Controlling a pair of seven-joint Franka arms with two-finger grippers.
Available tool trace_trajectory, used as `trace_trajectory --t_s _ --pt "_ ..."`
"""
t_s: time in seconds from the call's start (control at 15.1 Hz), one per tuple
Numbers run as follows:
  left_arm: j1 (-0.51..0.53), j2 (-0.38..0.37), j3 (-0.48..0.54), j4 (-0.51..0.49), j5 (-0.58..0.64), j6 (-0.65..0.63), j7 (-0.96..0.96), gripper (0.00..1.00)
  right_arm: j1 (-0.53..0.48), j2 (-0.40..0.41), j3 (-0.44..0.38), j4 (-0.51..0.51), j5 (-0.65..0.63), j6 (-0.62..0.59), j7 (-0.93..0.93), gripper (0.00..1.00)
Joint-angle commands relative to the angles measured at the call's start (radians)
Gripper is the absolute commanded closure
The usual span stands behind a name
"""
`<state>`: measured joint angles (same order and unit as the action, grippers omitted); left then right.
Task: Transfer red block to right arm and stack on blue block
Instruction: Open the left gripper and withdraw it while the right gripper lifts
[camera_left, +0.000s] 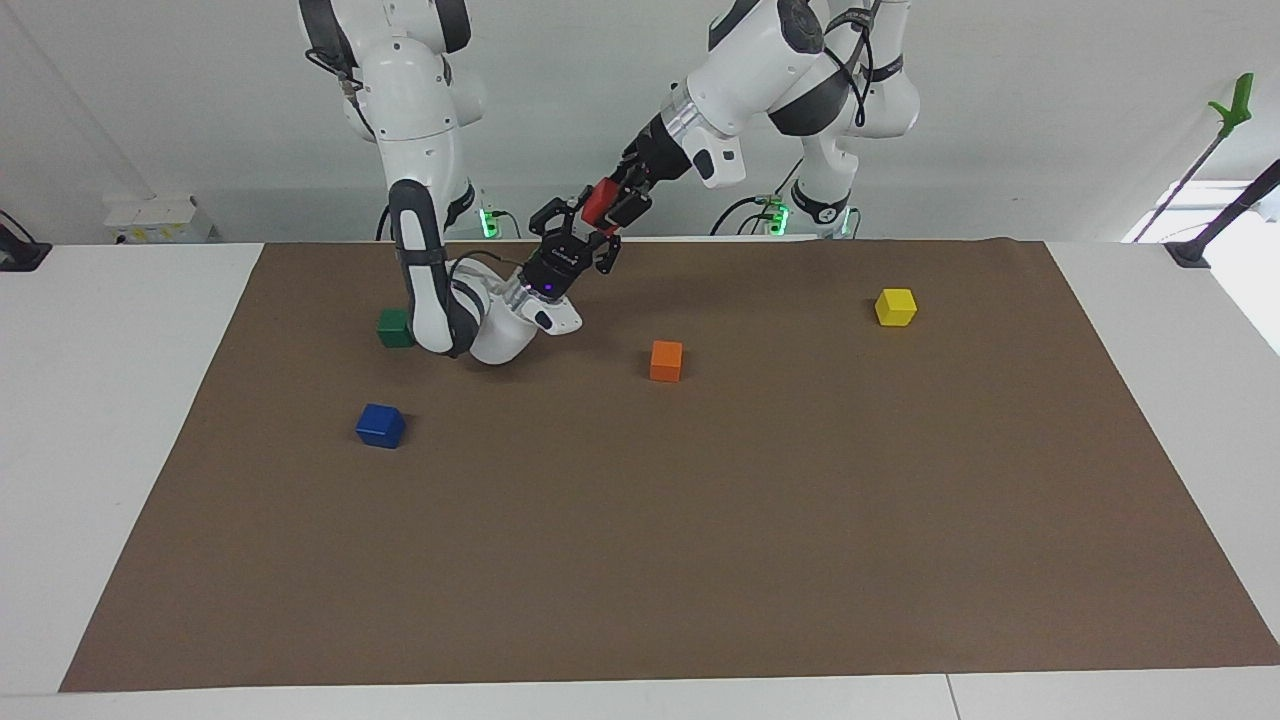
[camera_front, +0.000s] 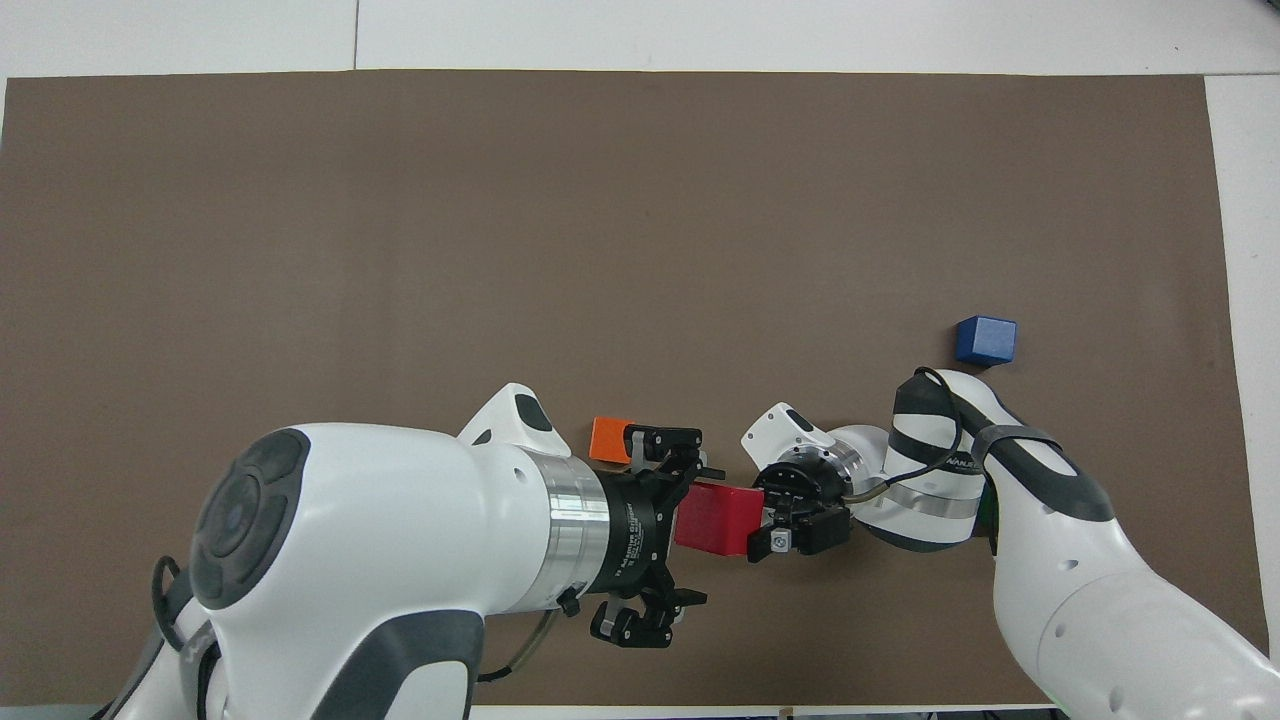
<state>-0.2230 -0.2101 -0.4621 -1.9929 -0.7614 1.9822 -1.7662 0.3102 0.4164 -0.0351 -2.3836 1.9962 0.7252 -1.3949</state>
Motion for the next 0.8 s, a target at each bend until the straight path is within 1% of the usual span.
trace_trajectory --t_s 0.0,0.13,0.27,0.4,0.46,0.53,0.6,0.73 --pt "0.1 -0.058 0.006 -0.03 0.023 -0.12 0.084 0.0 -0.011 -0.027 0.004 -0.016 0.026 0.013 0.034 1.0" --pt "0.171 -0.075 0.006 -0.053 0.05 -0.128 0.206 0.0 -0.023 -0.036 -0.003 -0.016 0.024 0.042 0.065 1.0" --pt "0.243 -0.077 0.006 -0.064 0.077 -0.131 0.311 0.0 -0.033 -0.065 -0.002 -0.006 0.024 0.106 0.098 1.0" --pt "0.312 -0.066 0.006 -0.064 0.154 -0.12 0.433 0.0 -0.043 -0.085 -0.002 0.02 0.026 0.166 0.144 1.0" --pt "0.347 -0.06 0.005 -0.064 0.222 -0.111 0.52 0.0 -0.052 -0.096 0.0 0.032 0.026 0.196 0.175 1.0" --pt "0.385 -0.052 0.005 -0.066 0.294 -0.105 0.645 0.0 -0.054 -0.103 -0.002 0.044 0.026 0.227 0.203 1.0" --pt "0.424 -0.048 0.005 -0.066 0.333 -0.1 0.785 0.0 -0.06 -0.113 -0.002 0.058 0.027 0.253 0.229 1.0" --pt "0.526 -0.046 0.005 -0.064 0.353 -0.095 1.064 0.0 -0.075 -0.139 -0.003 0.079 0.026 0.322 0.292 1.0"
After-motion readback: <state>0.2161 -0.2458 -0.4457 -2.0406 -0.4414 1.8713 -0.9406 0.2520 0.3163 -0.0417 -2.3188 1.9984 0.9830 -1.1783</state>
